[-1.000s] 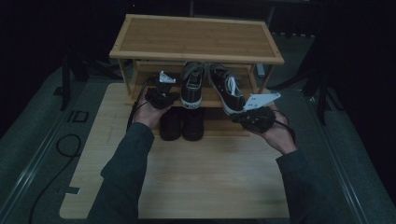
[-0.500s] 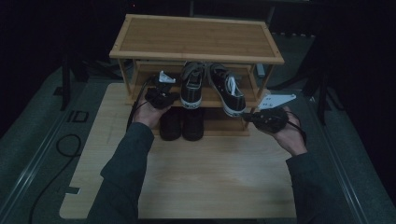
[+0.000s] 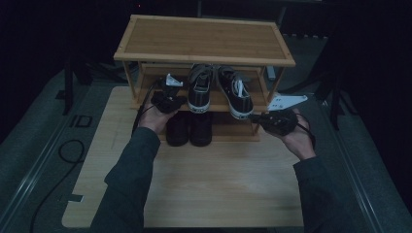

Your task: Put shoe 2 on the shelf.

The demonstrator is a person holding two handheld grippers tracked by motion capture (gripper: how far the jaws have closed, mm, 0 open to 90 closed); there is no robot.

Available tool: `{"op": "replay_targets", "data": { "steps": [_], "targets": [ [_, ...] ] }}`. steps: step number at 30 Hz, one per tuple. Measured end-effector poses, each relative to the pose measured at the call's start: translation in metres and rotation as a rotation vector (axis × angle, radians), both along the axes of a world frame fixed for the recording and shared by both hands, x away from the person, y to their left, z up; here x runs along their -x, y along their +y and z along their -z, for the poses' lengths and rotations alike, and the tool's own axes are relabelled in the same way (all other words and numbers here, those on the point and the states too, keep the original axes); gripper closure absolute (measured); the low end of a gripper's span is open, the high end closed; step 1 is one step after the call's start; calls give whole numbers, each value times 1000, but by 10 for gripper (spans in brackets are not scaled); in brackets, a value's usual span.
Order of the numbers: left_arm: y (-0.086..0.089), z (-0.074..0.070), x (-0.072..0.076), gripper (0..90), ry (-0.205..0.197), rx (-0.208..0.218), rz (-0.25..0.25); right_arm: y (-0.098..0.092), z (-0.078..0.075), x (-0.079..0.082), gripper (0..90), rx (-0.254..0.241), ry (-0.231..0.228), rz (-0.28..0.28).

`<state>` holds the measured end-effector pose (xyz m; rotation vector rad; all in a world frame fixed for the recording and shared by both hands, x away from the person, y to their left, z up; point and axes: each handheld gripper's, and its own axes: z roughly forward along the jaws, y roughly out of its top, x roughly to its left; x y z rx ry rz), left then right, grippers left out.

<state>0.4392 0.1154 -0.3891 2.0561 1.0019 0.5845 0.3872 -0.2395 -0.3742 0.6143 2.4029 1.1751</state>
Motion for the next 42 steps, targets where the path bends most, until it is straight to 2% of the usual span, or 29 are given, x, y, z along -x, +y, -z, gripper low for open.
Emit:
{"op": "replay_targets", "data": {
  "steps": [7,14,23,27,31,34,35,36,42],
  "targets": [
    [0,-1,-1,900,7,-2,2,2,-2,-2,900,-18,-17,14],
    [1,-1,-2,900,15,15,8,11,8,-1,900,13,-17,8],
    [1,0,-2,900,13,16,7,15,2,-5,900,-26,-39,13],
    [1,0,-1,900,12,15,8,24,6,-3,900,17,-50,0],
    [2,0,-1,900,12,15,9,28,8,-4,900,2,-55,-6],
    [2,0,-1,900,15,18,10,34,13,-2,900,36,-71,0],
    [1,0,-1,900,13,18,8,35,13,-2,900,36,-84,15],
    [1,0,-1,900,12,16,7,34,13,-3,900,26,-73,16],
    [2,0,-1,900,12,18,8,33,12,-6,900,20,-76,19]
  ]
}}
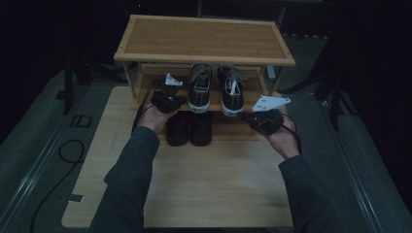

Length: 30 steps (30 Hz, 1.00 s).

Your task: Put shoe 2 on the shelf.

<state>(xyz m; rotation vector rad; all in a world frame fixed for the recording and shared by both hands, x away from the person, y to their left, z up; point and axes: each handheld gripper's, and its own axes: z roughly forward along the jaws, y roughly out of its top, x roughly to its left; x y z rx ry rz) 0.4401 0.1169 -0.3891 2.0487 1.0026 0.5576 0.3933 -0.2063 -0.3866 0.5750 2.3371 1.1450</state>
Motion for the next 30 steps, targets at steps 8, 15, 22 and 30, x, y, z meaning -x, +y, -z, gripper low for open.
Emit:
{"op": "replay_targets", "data": {
  "steps": [8,15,22,30],
  "targets": [
    [0,0,0,900,-1,-4,0,4,-3,-2,900,-16,-11,-1],
    [0,0,0,900,0,-2,1,11,1,-5,900,-16,-11,-4],
    [0,0,0,900,1,0,0,14,1,-8,900,6,-12,-5],
    [0,0,0,900,1,3,-1,9,3,-13,900,4,-2,5]
  ]
}}
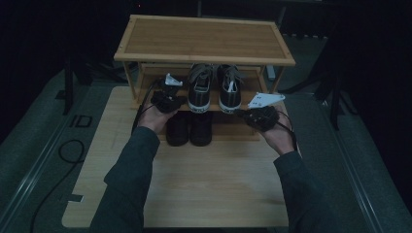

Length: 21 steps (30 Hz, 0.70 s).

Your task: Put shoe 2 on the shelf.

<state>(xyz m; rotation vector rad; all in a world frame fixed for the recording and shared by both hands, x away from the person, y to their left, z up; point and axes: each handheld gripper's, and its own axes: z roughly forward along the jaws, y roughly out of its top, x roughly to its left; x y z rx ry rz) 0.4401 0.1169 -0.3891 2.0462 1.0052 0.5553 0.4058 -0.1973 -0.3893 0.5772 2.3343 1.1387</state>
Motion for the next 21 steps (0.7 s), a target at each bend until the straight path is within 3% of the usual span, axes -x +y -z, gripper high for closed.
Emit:
{"op": "replay_targets", "data": {
  "steps": [21],
  "targets": [
    [1,0,0,900,7,4,-1,-8,3,-4,900,-41,13,16]
  ]
}}
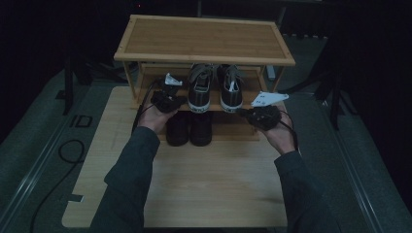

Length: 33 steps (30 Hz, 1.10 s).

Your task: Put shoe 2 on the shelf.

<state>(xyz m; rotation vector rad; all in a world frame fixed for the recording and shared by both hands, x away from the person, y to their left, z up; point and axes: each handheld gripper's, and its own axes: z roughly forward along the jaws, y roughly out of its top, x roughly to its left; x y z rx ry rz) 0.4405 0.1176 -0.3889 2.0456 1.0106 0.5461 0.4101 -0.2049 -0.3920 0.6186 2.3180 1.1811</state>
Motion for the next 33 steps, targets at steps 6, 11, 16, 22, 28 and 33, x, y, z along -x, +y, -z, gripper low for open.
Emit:
{"op": "replay_targets", "data": {
  "steps": [6,11,16,22,28,33],
  "targets": [
    [0,0,0,900,-4,-2,-2,-2,0,1,888,7,-8,12],
    [-3,-1,2,900,-28,-37,-12,-10,2,0,895,13,-3,42],
    [-5,-7,12,900,-33,-58,12,-23,3,-5,897,8,-12,116],
    [-7,-12,26,900,-51,-70,44,-30,5,-10,898,5,-9,161],
    [-10,-14,35,900,-65,-78,58,-33,7,-13,899,-6,3,174],
    [-12,-14,41,900,-68,-74,73,-34,7,-14,899,-5,12,174]
  ]
}}
